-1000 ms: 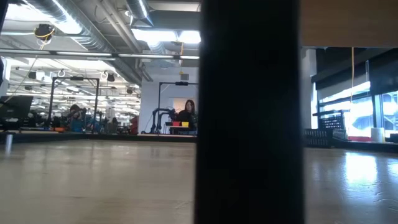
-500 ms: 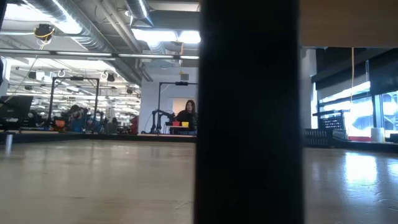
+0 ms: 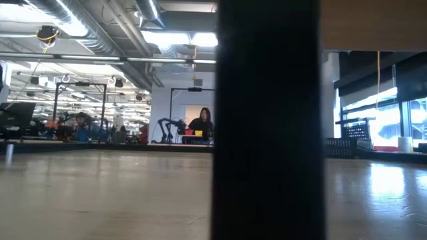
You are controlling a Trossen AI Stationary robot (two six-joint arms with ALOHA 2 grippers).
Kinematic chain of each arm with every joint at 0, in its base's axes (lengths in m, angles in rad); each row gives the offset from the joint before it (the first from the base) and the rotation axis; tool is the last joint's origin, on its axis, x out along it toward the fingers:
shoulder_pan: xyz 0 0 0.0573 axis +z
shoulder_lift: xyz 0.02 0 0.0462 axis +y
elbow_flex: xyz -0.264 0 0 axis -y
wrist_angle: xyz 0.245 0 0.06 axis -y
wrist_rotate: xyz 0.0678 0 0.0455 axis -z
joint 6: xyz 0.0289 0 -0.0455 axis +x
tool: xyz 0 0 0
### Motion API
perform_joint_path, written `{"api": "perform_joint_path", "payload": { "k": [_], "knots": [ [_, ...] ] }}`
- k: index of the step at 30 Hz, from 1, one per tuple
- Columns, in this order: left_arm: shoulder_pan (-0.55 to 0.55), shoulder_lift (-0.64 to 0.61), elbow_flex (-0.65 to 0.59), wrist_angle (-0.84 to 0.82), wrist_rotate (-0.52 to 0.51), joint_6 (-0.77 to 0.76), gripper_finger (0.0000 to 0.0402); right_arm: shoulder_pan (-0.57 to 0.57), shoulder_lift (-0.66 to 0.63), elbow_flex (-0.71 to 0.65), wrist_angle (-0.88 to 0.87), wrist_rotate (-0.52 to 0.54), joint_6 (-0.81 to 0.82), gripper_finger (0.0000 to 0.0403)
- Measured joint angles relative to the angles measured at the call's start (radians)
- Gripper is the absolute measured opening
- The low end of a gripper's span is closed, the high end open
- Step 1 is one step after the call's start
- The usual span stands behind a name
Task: Stack baskets on shelf by color
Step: Stack the orange bin on the stacked orange bins on the shelf
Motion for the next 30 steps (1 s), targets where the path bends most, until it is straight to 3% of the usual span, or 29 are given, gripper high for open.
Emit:
{"api": "perform_joint_path", "payload": {
  "k": [7,14,25,27,30],
  "knots": [
    [0.000,-0.025,0.000,-0.063,0.007,0.001,0.0085,0.048,-0.132,-0.160,-0.001,-0.276,0.224,0.0000],
    [0.009,-0.022,0.000,-0.080,0.010,0.002,0.0085,0.067,-0.226,-0.333,-0.006,-0.704,0.109,0.0000],
    [0.066,-0.023,0.000,-0.078,0.085,-0.001,0.0085,0.074,-0.216,-0.480,-0.001,-1.186,-0.487,0.0000],
    [0.078,-0.023,0.000,-0.078,0.105,-0.001,0.0085,0.082,-0.211,-0.500,-0.002,-1.227,-0.621,0.0000],
    [0.089,-0.023,0.000,-0.077,0.122,-0.004,0.0085,0.101,-0.200,-0.517,-0.001,-1.206,-0.796,0.0000]
  ]
}}
